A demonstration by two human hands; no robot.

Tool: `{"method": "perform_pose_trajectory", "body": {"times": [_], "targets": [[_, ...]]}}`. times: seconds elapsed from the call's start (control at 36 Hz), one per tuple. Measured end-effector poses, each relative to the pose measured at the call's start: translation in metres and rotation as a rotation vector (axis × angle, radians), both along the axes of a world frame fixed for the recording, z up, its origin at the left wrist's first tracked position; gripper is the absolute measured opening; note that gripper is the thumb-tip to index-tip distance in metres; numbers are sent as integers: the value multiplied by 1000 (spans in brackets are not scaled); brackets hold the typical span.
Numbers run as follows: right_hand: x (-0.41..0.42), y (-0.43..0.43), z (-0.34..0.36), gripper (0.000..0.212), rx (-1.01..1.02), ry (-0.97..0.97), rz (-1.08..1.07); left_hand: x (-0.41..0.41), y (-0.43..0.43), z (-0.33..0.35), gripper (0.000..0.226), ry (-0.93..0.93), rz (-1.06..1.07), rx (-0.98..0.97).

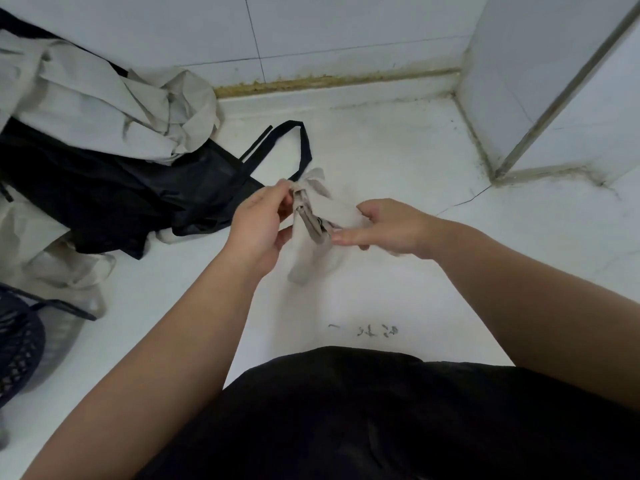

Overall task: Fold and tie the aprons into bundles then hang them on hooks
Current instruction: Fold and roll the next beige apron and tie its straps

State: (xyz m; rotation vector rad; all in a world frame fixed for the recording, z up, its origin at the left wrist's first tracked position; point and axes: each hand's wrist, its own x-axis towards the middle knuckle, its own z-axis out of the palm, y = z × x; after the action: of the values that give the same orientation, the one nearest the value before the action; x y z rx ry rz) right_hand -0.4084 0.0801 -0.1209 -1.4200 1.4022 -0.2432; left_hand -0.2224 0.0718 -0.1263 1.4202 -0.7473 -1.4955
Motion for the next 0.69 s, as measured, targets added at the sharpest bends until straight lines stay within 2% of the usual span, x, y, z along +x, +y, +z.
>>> {"method": "perform_pose_trajectory", "body": {"times": [0.06,0.11,0.17,0.25,0.31,0.33,0.39,0.44,0.47,0.53,0.56,0.58,0.64,0.67,0.69], "targets": [[-2,-1,0,25,-35,160,15,1,-10,1,33,63,79,8],[-11,0,-2,15,-139,303,-60,0,-18,0,31,141,109,4],[-24,0,-3,16,-218,331,-306,-3,-23,-3,28,163,98,10],[-44,0,2,28,-305,204,-746,-14,-28,-8,22,96,-16,62],[-52,-2,13,19,-376,149,-846,-26,-27,-8,12,-66,-175,151],[-54,-2,19,14,-407,98,-853,-33,-25,-6,9,-213,-271,194],[-55,0,33,8,-441,-5,-820,-47,-18,-3,35,-637,-437,181],[-59,5,46,5,-460,-49,-739,-62,-13,2,67,-1002,-477,-70],[-62,7,52,4,-470,-72,-691,-70,-13,9,76,-1066,-511,-265],[-71,11,61,8,-482,-97,-607,-90,-14,23,83,-1002,-669,-530],[-73,11,64,12,-480,-94,-573,-97,-16,28,79,-941,-753,-560],[-81,11,67,14,-480,-89,-557,-109,-18,34,68,-882,-816,-550],[-100,11,71,11,-502,-85,-580,-134,-16,42,26,-780,-853,-496],[-113,11,73,8,-516,-79,-605,-146,-16,46,16,-735,-794,-490],[-127,12,75,7,-527,-70,-631,-158,-15,50,19,-682,-712,-485]]}}
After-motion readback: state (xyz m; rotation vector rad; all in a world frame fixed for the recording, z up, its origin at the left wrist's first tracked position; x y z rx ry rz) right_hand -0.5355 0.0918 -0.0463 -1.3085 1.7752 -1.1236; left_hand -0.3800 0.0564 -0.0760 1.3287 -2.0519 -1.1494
